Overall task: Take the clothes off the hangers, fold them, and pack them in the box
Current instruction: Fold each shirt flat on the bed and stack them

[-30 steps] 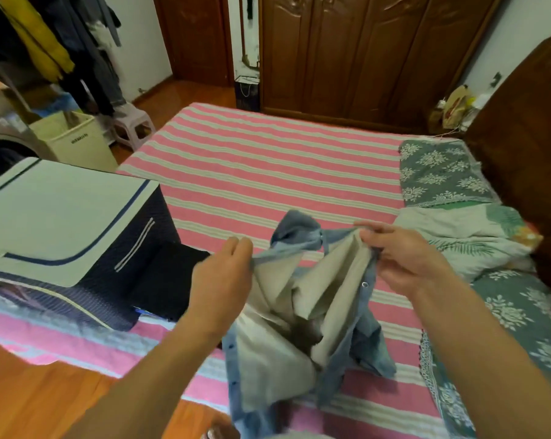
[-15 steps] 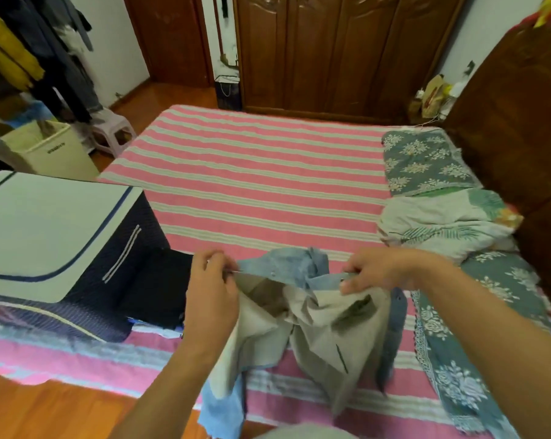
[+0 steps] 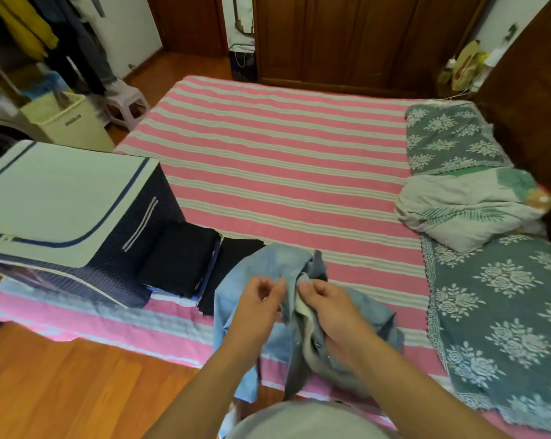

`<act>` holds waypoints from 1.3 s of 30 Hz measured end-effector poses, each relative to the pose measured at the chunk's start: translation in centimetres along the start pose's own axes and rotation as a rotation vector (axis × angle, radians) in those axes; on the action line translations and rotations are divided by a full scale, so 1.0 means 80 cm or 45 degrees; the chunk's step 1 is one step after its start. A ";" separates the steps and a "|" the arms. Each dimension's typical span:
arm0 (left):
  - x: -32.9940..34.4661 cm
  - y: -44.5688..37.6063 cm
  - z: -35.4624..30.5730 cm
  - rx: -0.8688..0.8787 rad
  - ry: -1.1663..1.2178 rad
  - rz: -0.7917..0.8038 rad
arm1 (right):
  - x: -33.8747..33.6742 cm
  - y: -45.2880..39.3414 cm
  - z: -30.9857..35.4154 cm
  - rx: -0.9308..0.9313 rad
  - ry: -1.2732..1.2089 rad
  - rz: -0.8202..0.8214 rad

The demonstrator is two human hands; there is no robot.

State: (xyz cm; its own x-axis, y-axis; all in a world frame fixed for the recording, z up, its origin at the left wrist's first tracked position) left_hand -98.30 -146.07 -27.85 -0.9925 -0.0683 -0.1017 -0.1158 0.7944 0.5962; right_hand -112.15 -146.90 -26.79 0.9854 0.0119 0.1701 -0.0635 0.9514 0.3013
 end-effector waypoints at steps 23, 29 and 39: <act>0.047 0.030 -0.045 -0.151 0.059 0.127 | -0.042 0.015 0.013 -0.890 1.374 -0.289; 0.056 0.034 -0.046 -0.319 0.435 0.210 | -0.042 0.014 0.012 -0.790 1.148 -0.253; 0.051 0.021 -0.062 -0.255 0.508 0.161 | -0.040 0.015 -0.004 -0.692 0.894 0.010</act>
State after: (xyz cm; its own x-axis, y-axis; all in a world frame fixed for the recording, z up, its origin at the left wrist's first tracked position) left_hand -102.75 -148.01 -23.35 -0.9325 -0.2367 0.2729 0.0408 0.6817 0.7305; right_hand -115.36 -145.73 -27.27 0.8663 0.0352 -0.4982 -0.1626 0.9630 -0.2148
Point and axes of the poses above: each hand's wrist, its own y-axis away from the middle knuckle, its own x-axis out of the palm, z = x × y, the point moved 1 cm from there along -y, towards the middle knuckle, and after that the axes turned 14 degrees about -x, right-handed, at the moved point
